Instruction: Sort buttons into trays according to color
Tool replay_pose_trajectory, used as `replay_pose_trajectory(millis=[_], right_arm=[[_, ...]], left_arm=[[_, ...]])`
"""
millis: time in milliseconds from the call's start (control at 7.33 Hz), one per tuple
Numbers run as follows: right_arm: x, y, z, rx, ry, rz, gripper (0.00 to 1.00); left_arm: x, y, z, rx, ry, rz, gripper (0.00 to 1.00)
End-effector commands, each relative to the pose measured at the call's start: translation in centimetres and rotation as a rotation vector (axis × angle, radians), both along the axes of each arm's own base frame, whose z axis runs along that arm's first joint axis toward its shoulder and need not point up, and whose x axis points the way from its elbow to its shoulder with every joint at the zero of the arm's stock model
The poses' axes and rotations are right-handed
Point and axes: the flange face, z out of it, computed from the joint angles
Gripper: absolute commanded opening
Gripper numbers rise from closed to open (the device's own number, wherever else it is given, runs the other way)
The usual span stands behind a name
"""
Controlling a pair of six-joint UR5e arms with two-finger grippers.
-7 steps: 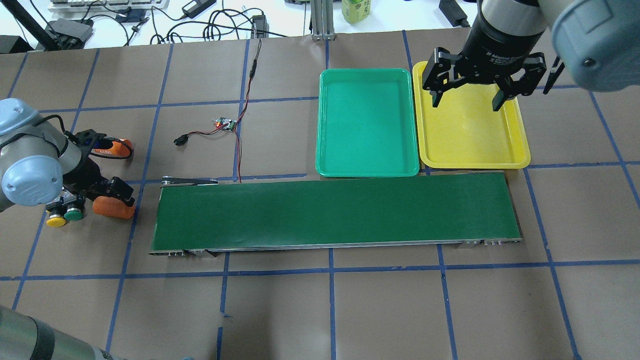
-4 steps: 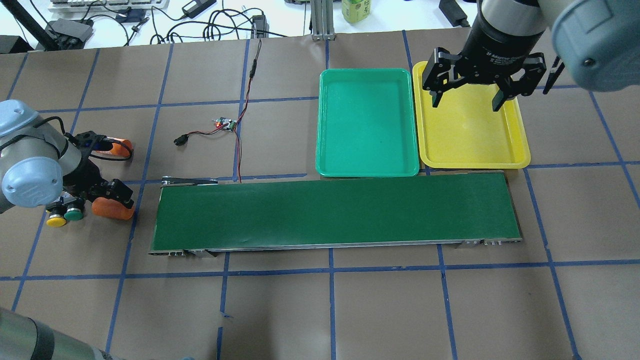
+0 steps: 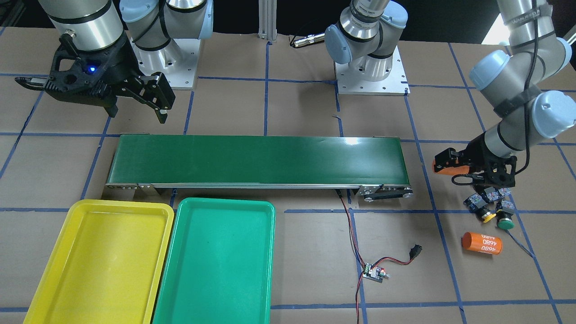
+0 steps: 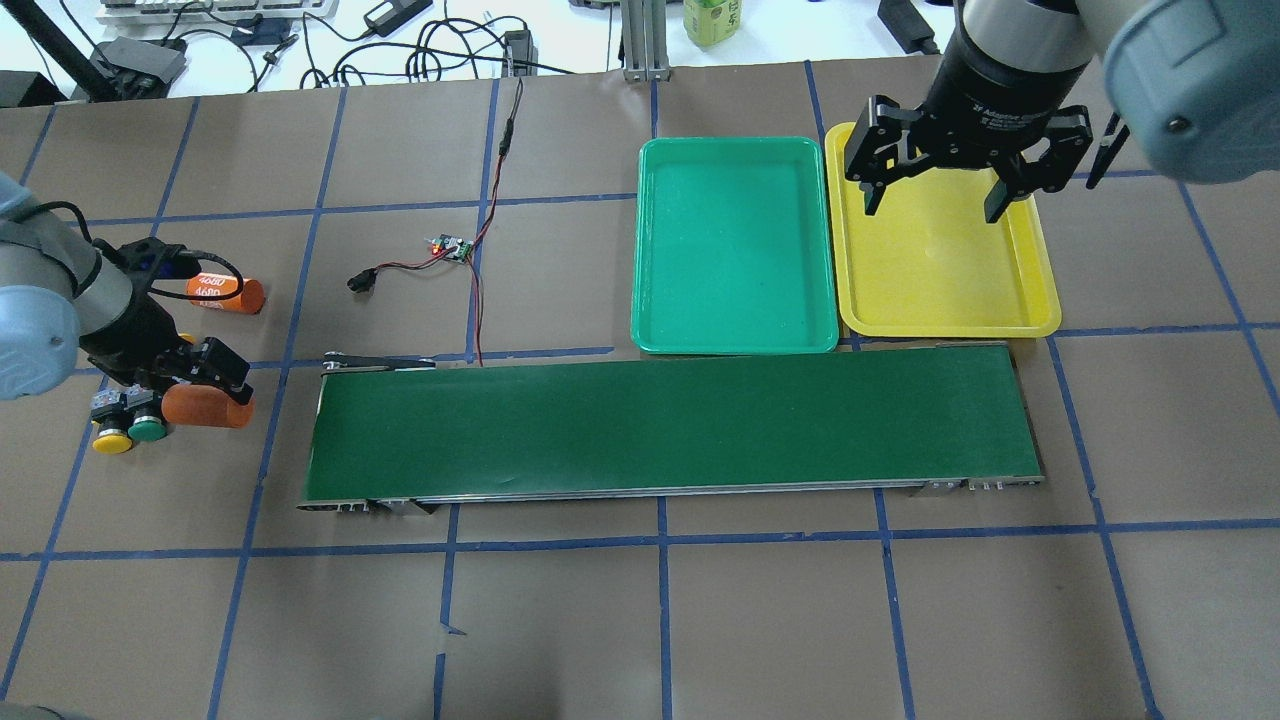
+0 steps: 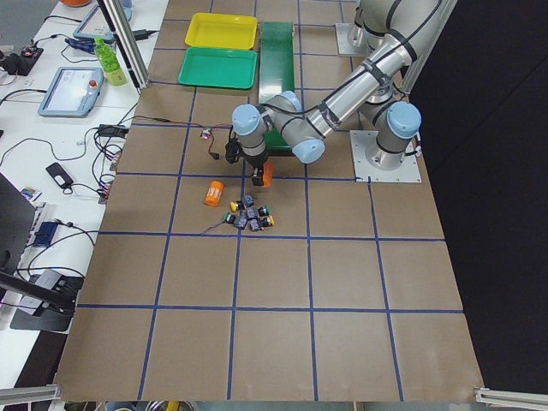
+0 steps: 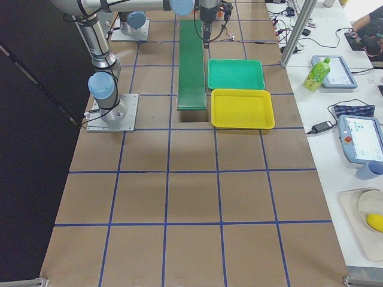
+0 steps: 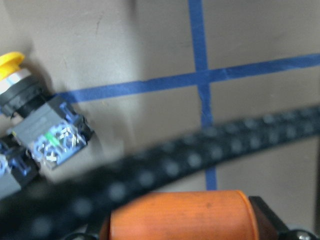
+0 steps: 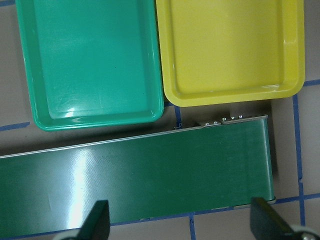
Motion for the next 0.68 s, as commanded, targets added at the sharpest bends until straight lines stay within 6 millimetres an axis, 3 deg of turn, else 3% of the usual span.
replay_pose_trajectory(millis=[0, 136, 273, 546], right_arm=[[0.0, 0.0, 0.0, 0.0, 0.0, -0.001, 1.0], [0.0, 0.0, 0.0, 0.0, 0.0, -0.001, 1.0], [0.0, 0.0, 0.0, 0.0, 0.0, 0.0, 1.0], [0.0, 0.0, 0.0, 0.0, 0.0, -0.001, 1.0]], left_arm=[[-8.5, 1.7, 4.6, 0.014, -0.006, 0.107, 0.2], [-13.9, 2.9, 4.6, 0.022, -0.021, 0.106, 0.2], [-17.6, 3.7, 3.7, 0.034, -0.038, 0.133, 0.2], [-19.3, 3.5, 1.4, 0.067, -0.041, 0.143, 0.2]])
